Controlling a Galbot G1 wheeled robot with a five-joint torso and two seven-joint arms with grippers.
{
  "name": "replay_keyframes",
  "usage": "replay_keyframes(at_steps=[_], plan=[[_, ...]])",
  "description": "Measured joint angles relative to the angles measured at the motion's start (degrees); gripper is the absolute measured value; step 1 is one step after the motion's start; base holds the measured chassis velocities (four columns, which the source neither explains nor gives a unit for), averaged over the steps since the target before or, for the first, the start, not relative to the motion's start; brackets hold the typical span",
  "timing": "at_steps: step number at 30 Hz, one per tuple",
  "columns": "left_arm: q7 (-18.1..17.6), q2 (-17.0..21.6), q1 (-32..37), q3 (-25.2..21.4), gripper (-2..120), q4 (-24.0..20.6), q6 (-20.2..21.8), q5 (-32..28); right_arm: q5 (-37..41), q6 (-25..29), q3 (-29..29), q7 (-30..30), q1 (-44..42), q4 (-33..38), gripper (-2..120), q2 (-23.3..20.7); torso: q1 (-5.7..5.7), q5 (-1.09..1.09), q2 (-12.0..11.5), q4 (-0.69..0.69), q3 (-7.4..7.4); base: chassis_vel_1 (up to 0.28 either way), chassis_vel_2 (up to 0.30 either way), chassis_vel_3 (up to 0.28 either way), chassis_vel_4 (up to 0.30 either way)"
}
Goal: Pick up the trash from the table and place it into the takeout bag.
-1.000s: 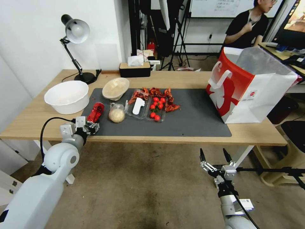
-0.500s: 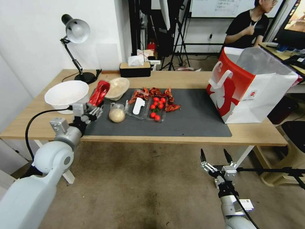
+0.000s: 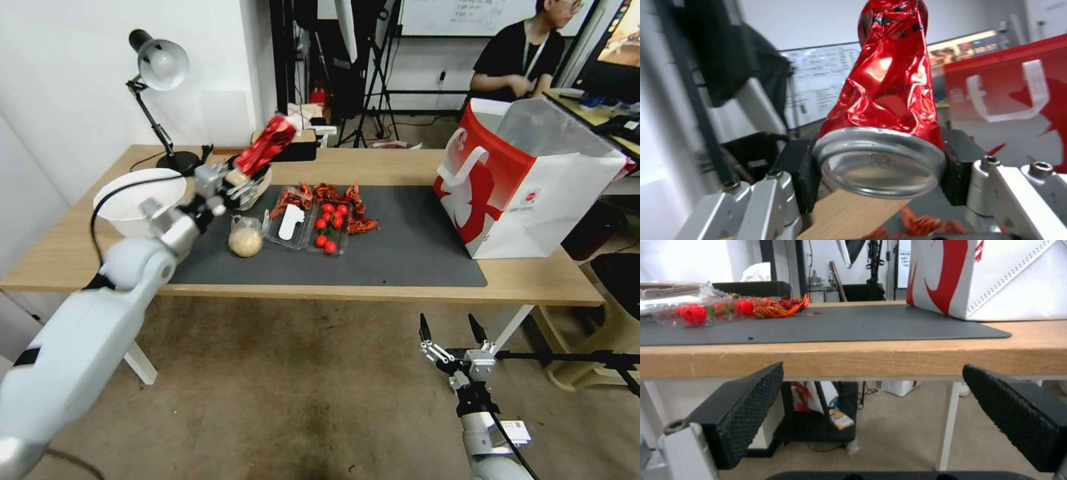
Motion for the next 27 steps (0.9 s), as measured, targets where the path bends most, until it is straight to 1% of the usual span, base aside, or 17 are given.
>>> replay_keyframes(at_steps=[2, 4, 5, 6, 8, 9, 10, 12, 14, 15, 16, 18, 20, 22, 24, 25, 27], plan=[[0.39, -0.32, -2.06, 1.62, 50, 0.74, 0.12, -0.29, -0.13, -0.08, -0.02, 0.01, 0.02, 0.0, 100, 0.14, 0.0, 0.01, 0.0, 0.0, 0.0, 0.0, 0.0, 0.0, 0.0], [1.53, -2.6, -10.07, 8.34, 50, 4.16, 1.29, -0.97, -1.01, -0.16, -0.21, 0.03, -0.05, -0.17, 100, 0.74, 0.0, 0.02, 0.0, 0.0, 0.0, 0.0, 0.0, 0.0, 0.0], [1.53, -2.6, -10.07, 8.34, 50, 4.16, 1.29, -0.97, -1.01, -0.16, -0.21, 0.03, -0.05, -0.17, 100, 0.74, 0.0, 0.02, 0.0, 0.0, 0.0, 0.0, 0.0, 0.0, 0.0], [1.68, -3.62, -12.93, 10.9, 50, 5.51, 1.4, -1.43, -1.27, -0.15, -0.23, 0.03, -0.18, -0.18, 100, 0.92, 0.0, 0.02, 0.0, 0.0, 0.0, 0.0, 0.0, 0.0, 0.0], [2.27, -6.97, -20.38, 18.03, 50, 10.05, 1.24, -2.55, -1.75, 0.03, -0.09, 0.07, -0.86, -0.09, 100, 1.34, 0.0, 0.02, 0.0, -0.02, 0.0, 0.0, 0.0, 0.0, 0.0], [2.27, -6.97, -20.38, 18.03, 50, 10.05, 1.24, -2.55, -1.75, 0.03, -0.09, 0.07, -0.86, -0.09, 100, 1.34, 0.0, 0.02, 0.0, -0.02, 0.0, 0.0, 0.0, 0.0, 0.0], [2.31, -8.33, -22.56, 20.0, 50, 11.57, 0.92, -2.62, -1.82, 0.07, 0.12, 0.1, -1.16, 0.19, 100, 1.41, 0.0, 0.04, 0.0, -0.01, 0.0, 0.0, 0.0, 0.0, 0.0], [3.0, -13.81, -29.3, 25.27, 50, 18.0, 0.31, -2.58, -1.85, 0.1, 0.94, 0.23, -2.02, 1.61, 100, 1.76, 0.0, 0.03, 0.0, 0.0, 0.0, 0.0, 0.0, 0.0, 0.0], [3.12, -14.79, -30.24, 26.03, 50, 19.1, 0.25, -2.56, -1.86, 0.1, 1.0, 0.24, -2.12, 1.85, 100, 1.82, 0.0, 0.02, 0.0, 0.0, 0.0, 0.0, 0.0, 0.0, 0.0], [3.4, -17.4, -33.33, 28.46, 50, 22.38, 0.19, -2.52, -2.01, 0.1, 1.15, 0.28, -2.44, 2.5, 100, 2.05, 0.0, 0.02, 0.0, -0.01, 0.0, 0.0, 0.0, 0.0, 0.0], [3.59, -18.8, -34.92, 30.02, 50, 24.04, 0.14, -2.48, -2.13, 0.1, 1.16, 0.29, -2.56, 2.77, 100, 2.15, 0.0, 0.03, 0.0, 0.0, 0.0, 0.0, 0.0, 0.0, 0.0], [3.73, -19.47, -35.63, 30.76, 50, 24.78, 0.14, -2.41, -2.2, 0.1, 1.17, 0.29, -2.6, 2.91, 100, 2.2, 0.0, 0.04, 0.0, -0.01, 0.0, 0.0, 0.0, 0.0, 0.0], [4.14, -23.44, -40.08, 34.7, 50, 30.07, 0.08, -1.55, -2.5, 0.1, 1.17, 0.31, -2.75, 3.13, 100, 2.36, -0.01, 0.04, 0.0, 0.0, 0.0, 0.0, 0.0, 0.0, 0.0], [4.13, -24.3, -40.84, 35.35, 50, 31.01, 0.09, -1.29, -2.52, 0.1, 1.16, 0.3, -2.76, 3.14, 100, 2.37, -0.01, 0.03, 0.0, 0.02, 0.0, 0.0, 0.0, 0.0, 0.0], [3.46, -28.98, -45.29, 38.3, 50, 36.29, 0.11, 1.55, -2.48, 0.11, 1.14, 0.43, -3.06, 3.52, 100, 2.29, 0.0, 0.05, 0.01, -0.03, 0.0, 0.0, 0.0, 0.0, 0.0], [3.46, -28.98, -45.29, 38.3, 50, 36.29, 0.11, 1.55, -2.48, 0.11, 1.14, 0.43, -3.06, 3.52, 100, 2.29, 0.0, 0.05, 0.01, -0.03, 0.0, 0.0, 0.0, 0.0, 0.0], [1.69, -32.6, -48.3, 39.49, 50, 40.21, 0.18, 4.69, -2.39, 0.1, 1.08, 0.49, -3.19, 3.94, 100, 2.11, -0.01, 0.03, 0.01, -0.02, 0.0, 0.0, 0.0, 0.0, 0.0]])
